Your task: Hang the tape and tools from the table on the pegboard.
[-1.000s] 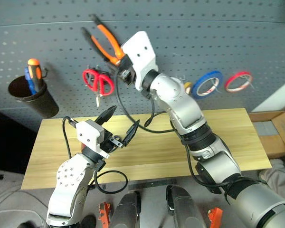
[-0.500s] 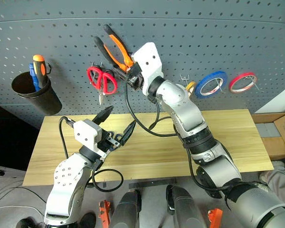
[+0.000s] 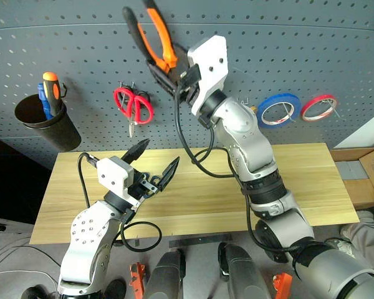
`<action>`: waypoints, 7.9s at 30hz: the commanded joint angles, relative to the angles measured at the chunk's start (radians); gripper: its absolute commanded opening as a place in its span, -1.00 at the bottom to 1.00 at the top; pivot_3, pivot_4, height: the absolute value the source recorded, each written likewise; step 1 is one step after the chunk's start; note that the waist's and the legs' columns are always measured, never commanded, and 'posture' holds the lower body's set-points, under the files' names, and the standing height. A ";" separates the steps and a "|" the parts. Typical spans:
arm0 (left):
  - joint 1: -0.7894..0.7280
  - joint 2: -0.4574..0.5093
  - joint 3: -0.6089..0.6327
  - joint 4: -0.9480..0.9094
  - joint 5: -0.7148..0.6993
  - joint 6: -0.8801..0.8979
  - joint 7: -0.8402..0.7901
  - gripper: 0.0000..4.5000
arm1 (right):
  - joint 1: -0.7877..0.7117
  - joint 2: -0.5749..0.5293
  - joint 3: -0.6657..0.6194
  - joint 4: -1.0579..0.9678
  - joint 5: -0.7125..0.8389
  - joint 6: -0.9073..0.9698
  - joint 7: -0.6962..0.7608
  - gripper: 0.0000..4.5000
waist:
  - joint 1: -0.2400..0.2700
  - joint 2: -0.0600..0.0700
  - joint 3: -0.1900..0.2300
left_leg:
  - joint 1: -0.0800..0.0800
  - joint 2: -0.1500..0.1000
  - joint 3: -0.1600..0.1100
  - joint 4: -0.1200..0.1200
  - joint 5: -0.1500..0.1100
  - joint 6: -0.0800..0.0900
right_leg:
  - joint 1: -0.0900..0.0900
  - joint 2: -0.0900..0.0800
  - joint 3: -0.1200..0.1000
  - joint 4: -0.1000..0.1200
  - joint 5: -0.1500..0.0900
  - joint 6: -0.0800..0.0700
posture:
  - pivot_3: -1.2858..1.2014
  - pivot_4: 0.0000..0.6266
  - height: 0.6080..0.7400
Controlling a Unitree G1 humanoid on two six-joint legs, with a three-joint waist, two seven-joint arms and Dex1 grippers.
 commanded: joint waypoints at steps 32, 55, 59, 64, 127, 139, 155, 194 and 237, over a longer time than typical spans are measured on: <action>0.022 0.009 0.015 -0.048 -0.010 0.004 0.005 1.00 | 0.164 -0.010 0.044 -0.096 -0.114 0.002 -0.073 0.01 | 0.000 0.000 0.000 | 0.000 0.000 0.001 0.000 0.000 0.000 | 0.000 0.000 0.001 0.000 0.000 0.000 | 0.03 -0.07 1.00; 0.091 0.008 0.087 -0.022 -0.110 0.179 0.078 1.00 | 0.619 -0.404 0.086 -0.745 0.228 0.541 0.330 0.99 | 0.002 0.001 0.001 | 0.001 0.001 0.000 0.000 -0.001 0.002 | 0.002 -0.001 0.002 -0.002 0.000 0.000 | 0.01 -0.05 1.00; 0.095 0.015 0.105 -0.007 -0.130 0.254 0.098 1.00 | 0.687 -0.456 0.071 -0.750 0.266 0.557 0.358 0.99 | 0.000 0.001 0.001 | 0.006 0.001 0.000 0.000 -0.004 0.006 | 0.008 -0.001 0.001 -0.003 0.000 0.000 | 0.01 -0.05 1.00; 0.077 0.041 0.115 0.004 -0.153 0.484 0.190 1.00 | 0.750 -0.508 0.145 -0.688 0.200 0.537 0.366 0.99 | 0.004 0.001 0.001 | 0.015 0.001 0.000 -0.001 -0.005 0.009 | 0.018 -0.001 0.000 -0.005 0.000 0.001 | 0.01 -0.03 1.00; -0.214 0.178 -0.039 0.254 0.088 1.074 0.213 -0.59 | 0.814 -0.474 0.063 -0.621 0.156 0.437 0.274 1.00 | 0.003 0.012 0.018 | 0.015 0.001 -0.002 -0.006 -0.005 0.001 | 0.016 -0.001 0.000 -0.011 -0.001 0.002 | -0.01 0.12 1.00; 0.014 0.029 0.049 -0.251 0.113 0.507 0.184 -0.59 | 0.725 -0.495 -0.100 -0.595 0.447 0.496 0.453 1.00 | 0.020 0.010 0.020 | 0.009 0.001 -0.005 -0.006 -0.005 0.000 | 0.015 -0.001 -0.003 -0.017 0.000 0.002 | 0.05 -0.10 1.00; 0.082 -0.007 0.031 -0.054 0.399 -0.070 0.292 -0.59 | 0.533 -0.397 -0.144 -0.616 0.587 0.441 0.456 1.00 | 0.062 0.011 0.013 | 0.006 0.002 -0.006 -0.004 -0.005 0.001 | 0.014 0.001 -0.005 -0.018 0.003 0.001 | 0.09 -0.20 1.00; -0.219 -0.075 0.120 0.280 0.231 0.320 0.296 0.95 | 0.604 -0.443 -0.046 -0.656 0.483 0.438 0.408 1.00 | 0.027 0.008 -0.009 | 0.007 0.002 -0.006 0.000 -0.005 0.000 | 0.013 0.003 -0.002 -0.014 0.004 0.002 | 0.05 -0.10 1.00; -0.389 0.086 0.155 0.686 0.125 0.959 0.295 0.91 | 0.846 -0.425 0.266 -0.594 0.053 0.417 0.308 1.00 | 0.031 0.010 -0.003 | 0.010 0.002 -0.006 -0.001 -0.005 0.000 | 0.015 0.003 -0.001 -0.014 0.003 0.002 | 0.03 0.13 1.00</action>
